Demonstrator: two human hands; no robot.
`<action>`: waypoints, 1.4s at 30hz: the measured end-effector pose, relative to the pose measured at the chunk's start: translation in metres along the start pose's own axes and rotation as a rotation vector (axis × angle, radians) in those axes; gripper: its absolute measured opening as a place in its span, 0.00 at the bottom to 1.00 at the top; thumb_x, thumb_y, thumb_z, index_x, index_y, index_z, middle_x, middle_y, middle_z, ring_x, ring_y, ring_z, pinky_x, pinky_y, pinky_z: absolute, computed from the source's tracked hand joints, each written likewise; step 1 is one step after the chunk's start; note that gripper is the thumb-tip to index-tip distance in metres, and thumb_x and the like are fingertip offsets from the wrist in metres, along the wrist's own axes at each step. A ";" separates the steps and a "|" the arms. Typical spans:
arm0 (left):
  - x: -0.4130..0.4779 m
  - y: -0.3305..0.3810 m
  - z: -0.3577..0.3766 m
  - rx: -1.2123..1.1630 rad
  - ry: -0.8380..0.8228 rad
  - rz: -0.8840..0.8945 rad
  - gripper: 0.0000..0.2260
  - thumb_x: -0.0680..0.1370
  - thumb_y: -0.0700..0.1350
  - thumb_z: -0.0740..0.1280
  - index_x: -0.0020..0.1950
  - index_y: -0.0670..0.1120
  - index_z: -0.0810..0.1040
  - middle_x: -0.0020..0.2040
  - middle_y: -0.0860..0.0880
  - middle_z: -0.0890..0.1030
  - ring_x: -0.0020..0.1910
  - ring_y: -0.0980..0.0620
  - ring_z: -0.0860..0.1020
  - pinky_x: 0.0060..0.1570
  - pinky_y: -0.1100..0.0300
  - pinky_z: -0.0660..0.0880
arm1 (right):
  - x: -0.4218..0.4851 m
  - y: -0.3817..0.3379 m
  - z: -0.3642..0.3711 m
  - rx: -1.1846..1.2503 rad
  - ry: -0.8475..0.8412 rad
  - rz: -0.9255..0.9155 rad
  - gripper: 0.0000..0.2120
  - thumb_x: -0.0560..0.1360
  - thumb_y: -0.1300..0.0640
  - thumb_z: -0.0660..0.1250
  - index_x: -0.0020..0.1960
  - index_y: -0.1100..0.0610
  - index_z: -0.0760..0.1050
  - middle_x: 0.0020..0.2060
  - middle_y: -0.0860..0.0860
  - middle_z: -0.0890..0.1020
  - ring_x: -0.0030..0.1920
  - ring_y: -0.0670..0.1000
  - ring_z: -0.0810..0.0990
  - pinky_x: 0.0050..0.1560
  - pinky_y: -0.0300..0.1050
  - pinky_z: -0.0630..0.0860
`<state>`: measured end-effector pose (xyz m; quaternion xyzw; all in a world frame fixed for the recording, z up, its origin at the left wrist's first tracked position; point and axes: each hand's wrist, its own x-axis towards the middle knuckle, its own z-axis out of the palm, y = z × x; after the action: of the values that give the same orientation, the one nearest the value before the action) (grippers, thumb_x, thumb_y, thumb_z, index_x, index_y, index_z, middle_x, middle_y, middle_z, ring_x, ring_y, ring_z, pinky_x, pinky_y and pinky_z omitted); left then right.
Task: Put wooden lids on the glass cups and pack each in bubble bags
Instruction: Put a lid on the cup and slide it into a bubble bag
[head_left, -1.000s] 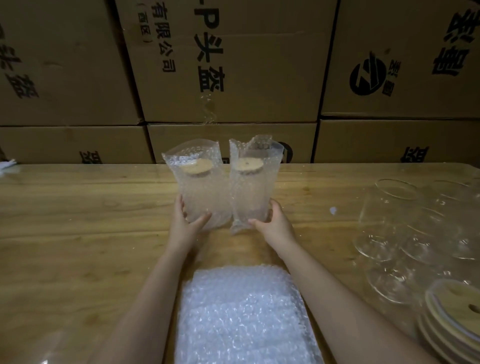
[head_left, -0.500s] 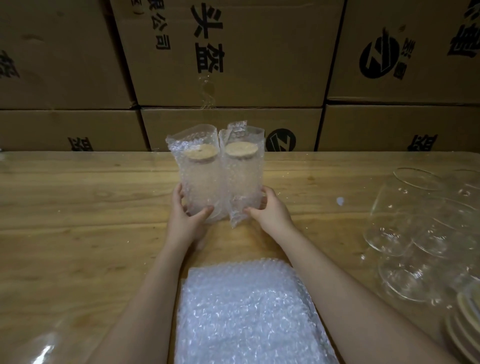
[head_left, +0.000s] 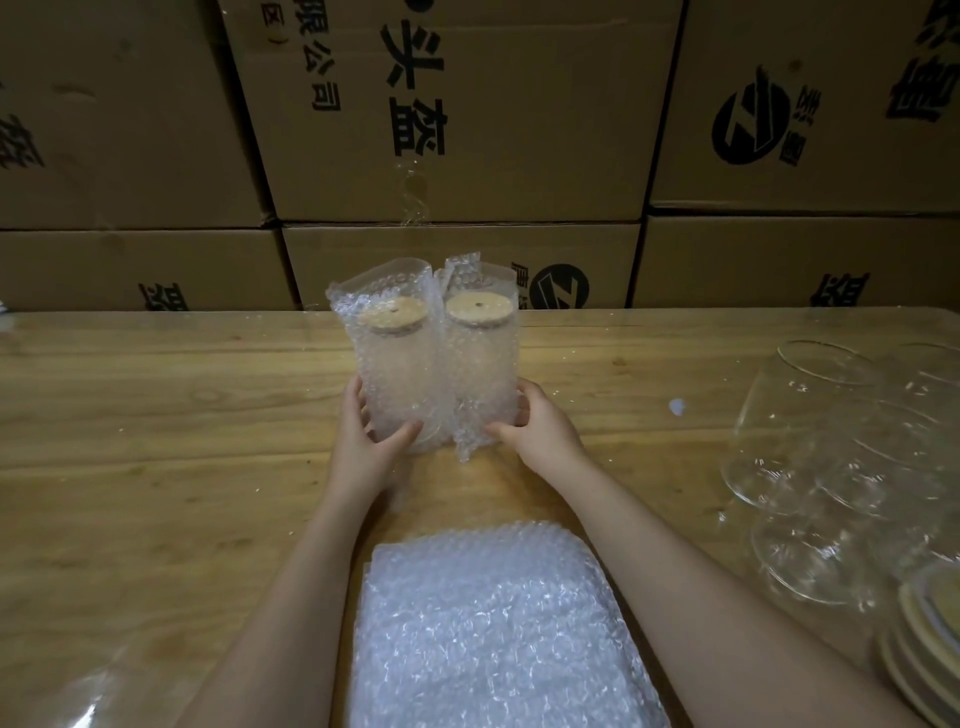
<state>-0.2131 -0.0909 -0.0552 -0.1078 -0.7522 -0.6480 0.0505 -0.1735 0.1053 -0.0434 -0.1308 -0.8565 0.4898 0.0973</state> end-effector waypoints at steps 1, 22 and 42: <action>-0.001 0.002 -0.001 -0.005 -0.009 -0.012 0.38 0.74 0.41 0.73 0.77 0.54 0.56 0.73 0.49 0.68 0.68 0.50 0.71 0.66 0.48 0.71 | -0.003 -0.001 -0.003 0.012 -0.018 -0.006 0.36 0.73 0.52 0.72 0.76 0.52 0.58 0.69 0.51 0.72 0.66 0.52 0.73 0.58 0.43 0.70; -0.171 0.098 0.009 1.251 -0.439 -0.185 0.41 0.73 0.73 0.51 0.79 0.51 0.49 0.79 0.45 0.52 0.73 0.44 0.65 0.64 0.52 0.67 | -0.218 -0.001 -0.058 0.213 -0.211 0.334 0.33 0.74 0.39 0.66 0.73 0.52 0.61 0.65 0.49 0.72 0.60 0.49 0.75 0.56 0.43 0.74; -0.154 0.093 -0.050 -0.615 -0.453 -0.769 0.25 0.73 0.56 0.68 0.61 0.39 0.80 0.60 0.36 0.80 0.55 0.37 0.81 0.48 0.45 0.80 | -0.181 -0.040 -0.051 0.924 -0.201 0.100 0.32 0.64 0.52 0.78 0.65 0.47 0.71 0.56 0.52 0.82 0.54 0.56 0.83 0.53 0.59 0.79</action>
<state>-0.0453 -0.1420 0.0086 0.0282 -0.5053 -0.7705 -0.3875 0.0084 0.0697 0.0101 -0.0671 -0.5469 0.8336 0.0382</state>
